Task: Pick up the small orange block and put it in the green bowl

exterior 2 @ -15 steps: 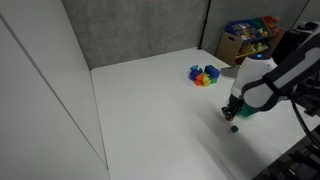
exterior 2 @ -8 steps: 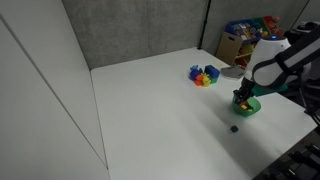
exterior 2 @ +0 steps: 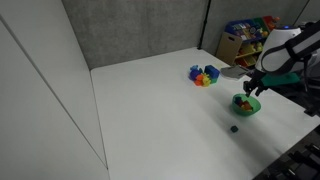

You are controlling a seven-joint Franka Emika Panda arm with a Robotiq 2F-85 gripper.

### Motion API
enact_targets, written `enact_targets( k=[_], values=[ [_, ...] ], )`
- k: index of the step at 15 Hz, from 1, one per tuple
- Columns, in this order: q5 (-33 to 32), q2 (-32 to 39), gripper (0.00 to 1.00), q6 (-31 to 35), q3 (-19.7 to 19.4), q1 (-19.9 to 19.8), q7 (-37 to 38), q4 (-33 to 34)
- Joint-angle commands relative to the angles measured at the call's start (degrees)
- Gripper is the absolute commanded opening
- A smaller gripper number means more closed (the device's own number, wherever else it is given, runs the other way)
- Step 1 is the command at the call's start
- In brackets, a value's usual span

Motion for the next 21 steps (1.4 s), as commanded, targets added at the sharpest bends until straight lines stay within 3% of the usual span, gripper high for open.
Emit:
enact_targets(
  k=[1,3,7,11,16,20,21],
  values=[
    [2.73,-6.12,0.84,-6.09,3.82,-3.79,-2.66,-0.90],
    [4.35,-9.26,0.99,-10.01,5.52,-4.95,-4.29,-1.13],
    [5.87,-15.87,1.00,-19.54,7.57,-5.67,-8.47,-1.37],
    [3.25,-22.00,1.00,-27.10,8.28,-5.08,-12.49,-1.86],
    [-1.52,-27.49,1.00,-26.82,9.13,-4.77,-16.16,-3.10],
    [-1.73,-29.61,1.00,-27.81,9.71,-4.60,-16.86,-4.37],
    [-0.87,-27.39,1.00,-26.94,9.64,-4.76,-15.78,-2.65]
  ],
)
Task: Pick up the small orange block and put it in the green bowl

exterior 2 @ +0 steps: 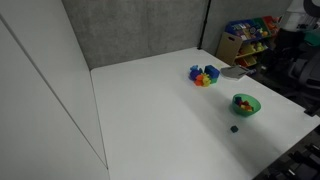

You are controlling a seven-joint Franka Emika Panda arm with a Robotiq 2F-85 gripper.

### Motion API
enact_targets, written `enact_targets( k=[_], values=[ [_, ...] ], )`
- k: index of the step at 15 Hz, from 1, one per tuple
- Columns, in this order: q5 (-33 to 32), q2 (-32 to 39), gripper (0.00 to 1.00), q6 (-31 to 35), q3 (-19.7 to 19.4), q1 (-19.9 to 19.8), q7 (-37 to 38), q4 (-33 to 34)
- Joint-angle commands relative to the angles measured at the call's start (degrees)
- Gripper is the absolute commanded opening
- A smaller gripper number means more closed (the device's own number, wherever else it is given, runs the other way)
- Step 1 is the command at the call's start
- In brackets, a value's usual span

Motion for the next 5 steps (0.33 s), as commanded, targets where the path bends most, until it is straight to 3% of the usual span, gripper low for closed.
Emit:
enact_targets(
  k=[1,5],
  values=[
    [0.03,-0.34,1.00,-0.20,0.52,-0.40,-0.07,-0.30],
    [0.03,-0.72,1.00,-0.21,0.64,-0.37,-0.12,-1.00]
  ],
)
